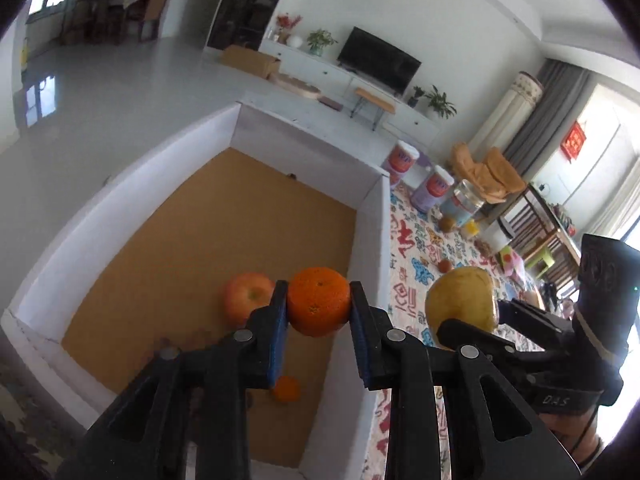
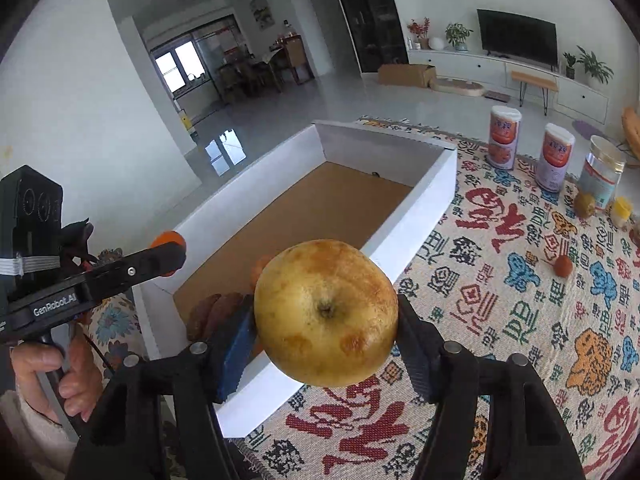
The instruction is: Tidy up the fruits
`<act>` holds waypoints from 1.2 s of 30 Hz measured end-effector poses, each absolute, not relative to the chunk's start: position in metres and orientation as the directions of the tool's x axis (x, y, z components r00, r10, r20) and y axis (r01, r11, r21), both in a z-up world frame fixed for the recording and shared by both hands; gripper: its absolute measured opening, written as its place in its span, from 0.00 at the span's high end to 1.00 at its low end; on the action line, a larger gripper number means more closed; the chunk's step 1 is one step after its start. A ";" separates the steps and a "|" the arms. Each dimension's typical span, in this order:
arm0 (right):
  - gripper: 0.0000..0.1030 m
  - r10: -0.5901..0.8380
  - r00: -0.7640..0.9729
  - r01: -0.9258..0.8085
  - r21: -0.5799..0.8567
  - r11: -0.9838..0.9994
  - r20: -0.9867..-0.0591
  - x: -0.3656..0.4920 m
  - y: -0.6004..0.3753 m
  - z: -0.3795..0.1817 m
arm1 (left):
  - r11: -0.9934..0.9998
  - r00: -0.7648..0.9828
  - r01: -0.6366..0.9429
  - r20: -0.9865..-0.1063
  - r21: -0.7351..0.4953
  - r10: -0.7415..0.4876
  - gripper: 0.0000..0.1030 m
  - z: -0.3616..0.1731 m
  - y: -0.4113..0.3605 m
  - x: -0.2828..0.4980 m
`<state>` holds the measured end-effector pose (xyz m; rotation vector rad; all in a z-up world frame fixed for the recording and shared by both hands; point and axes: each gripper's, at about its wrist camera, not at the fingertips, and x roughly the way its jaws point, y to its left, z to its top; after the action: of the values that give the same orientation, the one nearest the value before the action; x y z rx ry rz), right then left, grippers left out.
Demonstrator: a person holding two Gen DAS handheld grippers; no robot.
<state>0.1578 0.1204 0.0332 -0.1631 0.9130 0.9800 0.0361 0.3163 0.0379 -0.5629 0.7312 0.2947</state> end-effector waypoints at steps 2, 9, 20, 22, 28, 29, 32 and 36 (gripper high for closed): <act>0.36 0.622 0.204 -0.821 0.214 0.530 -0.756 0.146 0.167 0.023 | 0.791 0.650 -0.512 -0.753 -0.336 0.101 0.72 0.011 0.341 0.045; 0.36 0.413 0.218 -0.865 0.021 0.502 -0.884 0.135 0.241 -0.043 | 0.730 0.497 -0.615 -0.865 -0.299 0.064 0.71 -0.051 0.375 0.061; 0.09 0.529 0.444 -0.793 -0.042 0.608 -0.723 0.152 0.184 0.037 | 0.787 0.675 -0.561 -0.692 -0.256 0.256 0.11 0.031 0.328 0.051; 0.02 0.536 0.512 -0.750 -0.046 0.660 -0.671 0.163 0.154 0.054 | 0.829 0.722 -0.497 -0.653 -0.256 0.231 0.09 0.043 0.297 0.053; 0.00 0.384 0.633 -0.567 -0.065 0.821 -0.673 0.195 0.042 0.008 | 0.942 0.760 -0.204 -0.650 -0.267 -0.020 0.04 0.032 0.173 0.069; 0.00 0.331 0.639 -0.522 -0.075 0.850 -0.694 0.200 0.018 -0.011 | 0.950 0.742 -0.157 -0.667 -0.270 -0.067 0.03 0.020 0.152 0.077; 0.00 0.189 0.614 -0.371 -0.069 0.926 -0.766 0.211 -0.061 -0.063 | 0.969 0.677 -0.073 -0.725 -0.238 -0.127 0.03 -0.020 0.096 0.099; 0.00 0.052 0.615 -0.179 -0.075 0.981 -0.787 0.206 -0.152 -0.098 | 0.989 0.638 -0.066 -0.768 -0.131 -0.059 0.04 -0.067 0.052 0.136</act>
<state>0.2059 -0.1525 -0.0985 -0.1518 0.8991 0.1340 0.1359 0.0524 -0.0673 -0.1520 0.8794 0.0045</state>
